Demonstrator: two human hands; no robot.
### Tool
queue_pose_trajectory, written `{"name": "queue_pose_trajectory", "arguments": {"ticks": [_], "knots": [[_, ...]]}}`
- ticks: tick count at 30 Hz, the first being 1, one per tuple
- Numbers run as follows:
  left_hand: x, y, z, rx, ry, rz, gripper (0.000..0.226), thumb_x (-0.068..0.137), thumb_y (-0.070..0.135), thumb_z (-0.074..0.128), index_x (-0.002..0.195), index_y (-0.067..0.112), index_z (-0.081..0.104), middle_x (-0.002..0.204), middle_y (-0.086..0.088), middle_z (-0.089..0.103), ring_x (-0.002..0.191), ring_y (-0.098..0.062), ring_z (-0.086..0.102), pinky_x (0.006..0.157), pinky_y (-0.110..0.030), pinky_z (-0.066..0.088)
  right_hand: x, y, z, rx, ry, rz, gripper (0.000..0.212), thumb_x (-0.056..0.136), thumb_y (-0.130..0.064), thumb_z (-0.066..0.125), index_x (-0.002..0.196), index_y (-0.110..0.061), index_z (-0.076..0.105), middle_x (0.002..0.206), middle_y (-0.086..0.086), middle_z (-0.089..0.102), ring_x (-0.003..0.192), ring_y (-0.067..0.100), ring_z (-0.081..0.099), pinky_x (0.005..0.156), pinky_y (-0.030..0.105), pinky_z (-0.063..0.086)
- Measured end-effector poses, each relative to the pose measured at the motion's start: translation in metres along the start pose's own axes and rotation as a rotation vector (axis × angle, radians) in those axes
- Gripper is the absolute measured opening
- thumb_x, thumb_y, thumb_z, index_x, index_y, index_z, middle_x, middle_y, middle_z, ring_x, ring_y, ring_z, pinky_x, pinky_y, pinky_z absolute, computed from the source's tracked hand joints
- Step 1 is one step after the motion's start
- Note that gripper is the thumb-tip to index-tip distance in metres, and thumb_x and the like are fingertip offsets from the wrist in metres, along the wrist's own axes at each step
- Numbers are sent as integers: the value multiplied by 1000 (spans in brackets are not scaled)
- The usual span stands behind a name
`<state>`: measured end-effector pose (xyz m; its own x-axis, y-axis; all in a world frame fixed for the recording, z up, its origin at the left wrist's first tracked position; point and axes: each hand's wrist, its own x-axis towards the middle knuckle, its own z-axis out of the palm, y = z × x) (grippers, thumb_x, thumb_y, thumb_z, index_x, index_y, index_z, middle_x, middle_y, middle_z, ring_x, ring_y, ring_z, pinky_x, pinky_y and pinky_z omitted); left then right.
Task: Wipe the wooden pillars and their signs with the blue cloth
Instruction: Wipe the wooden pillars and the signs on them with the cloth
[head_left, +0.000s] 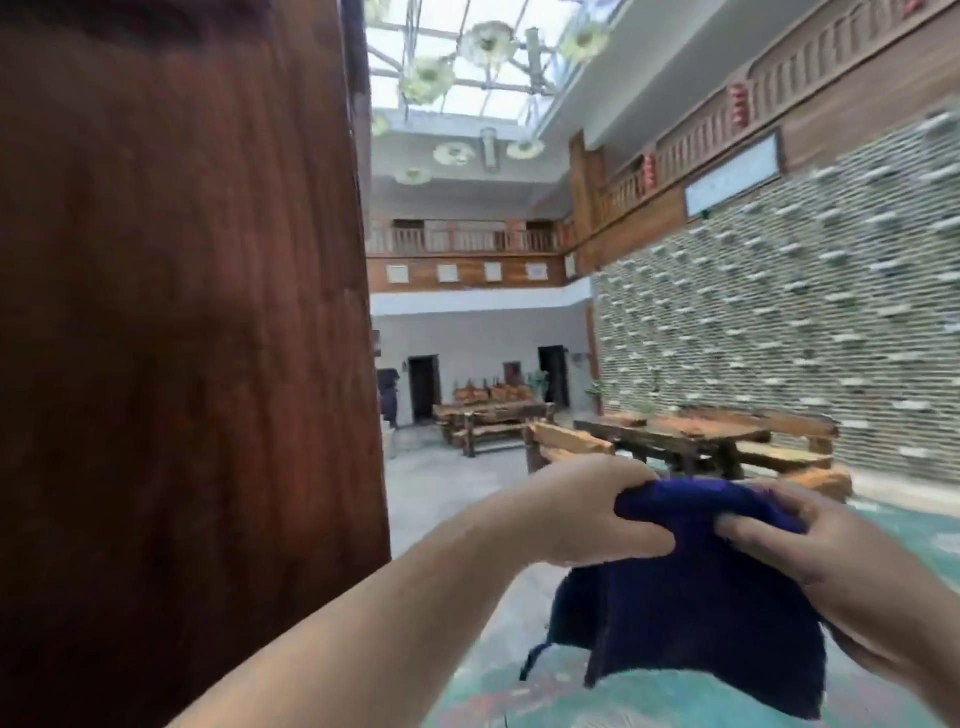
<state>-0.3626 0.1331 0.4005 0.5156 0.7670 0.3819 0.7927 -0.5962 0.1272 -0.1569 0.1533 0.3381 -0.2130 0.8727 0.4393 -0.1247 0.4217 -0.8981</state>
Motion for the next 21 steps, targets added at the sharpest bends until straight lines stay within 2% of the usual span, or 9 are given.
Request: {"name": "queue_pose_trajectory", "arguments": {"ticks": [2, 5, 9, 10, 13, 15, 17, 19, 21], "knots": [[-31, -11, -28, 30, 59, -69, 17, 81, 41, 59, 89, 26, 58, 80, 7, 62, 68, -6, 56, 54, -21, 41, 13, -14, 33, -47, -82, -44, 29, 59, -26, 76, 88, -27, 74, 85, 10, 76, 76, 27, 72, 62, 33, 55], [-68, -13, -60, 23, 132, -157, 13, 85, 35, 59, 94, 25, 61, 83, 8, 63, 72, -5, 57, 58, -21, 44, 28, -27, 76, -19, -165, -97, 21, 71, -17, 74, 87, -30, 74, 84, 7, 76, 76, 26, 72, 65, 35, 57], [-89, 6, -102, 370, 187, -103, 15, 87, 34, 53, 100, 26, 56, 87, 8, 62, 77, -10, 53, 65, -28, 45, 61, -41, 106, 45, -242, -172, 29, 71, -15, 76, 94, -31, 72, 87, 8, 75, 81, 29, 71, 79, 49, 54], [-89, 13, -116, 465, 184, -78, 14, 88, 35, 50, 99, 27, 53, 84, 9, 59, 75, -11, 52, 63, -26, 44, 71, -47, 112, 63, -268, -200, 36, 65, -24, 81, 98, -34, 71, 90, 7, 75, 83, 29, 71, 82, 51, 53], [-80, 32, -168, 679, 235, -32, 11, 87, 32, 50, 97, 27, 53, 81, 11, 55, 72, -10, 48, 59, -20, 36, 107, -74, 139, 137, -285, -398, 85, 32, -67, 85, 112, -44, 64, 97, 0, 75, 87, 23, 72, 79, 46, 56], [-70, 37, -194, 775, 278, -75, 17, 87, 30, 52, 103, 26, 57, 90, 8, 63, 79, -11, 53, 67, -25, 40, 134, -91, 156, 251, -234, -505, 95, 25, -72, 82, 115, -46, 62, 93, -2, 76, 84, 19, 72, 71, 37, 59], [-59, 35, -210, 858, 337, -106, 21, 87, 28, 53, 107, 25, 58, 94, 6, 66, 82, -12, 56, 72, -26, 39, 161, -101, 170, 335, -196, -595, 94, 27, -76, 78, 116, -50, 60, 93, -7, 75, 84, 15, 72, 64, 41, 59], [-50, 28, -216, 911, 382, -138, 25, 86, 28, 54, 111, 26, 58, 97, 7, 66, 85, -10, 56, 74, -25, 39, 183, -108, 186, 418, -250, -633, 82, 35, -73, 76, 113, -53, 59, 95, -10, 74, 83, 11, 71, 64, 45, 58], [-42, 18, -220, 959, 402, -162, 28, 86, 29, 54, 113, 32, 56, 100, 11, 64, 89, -7, 56, 78, -25, 43, 203, -110, 199, 567, -321, -617, 61, 44, -55, 77, 103, -47, 64, 90, -6, 75, 77, 9, 72, 56, 32, 54]]}}
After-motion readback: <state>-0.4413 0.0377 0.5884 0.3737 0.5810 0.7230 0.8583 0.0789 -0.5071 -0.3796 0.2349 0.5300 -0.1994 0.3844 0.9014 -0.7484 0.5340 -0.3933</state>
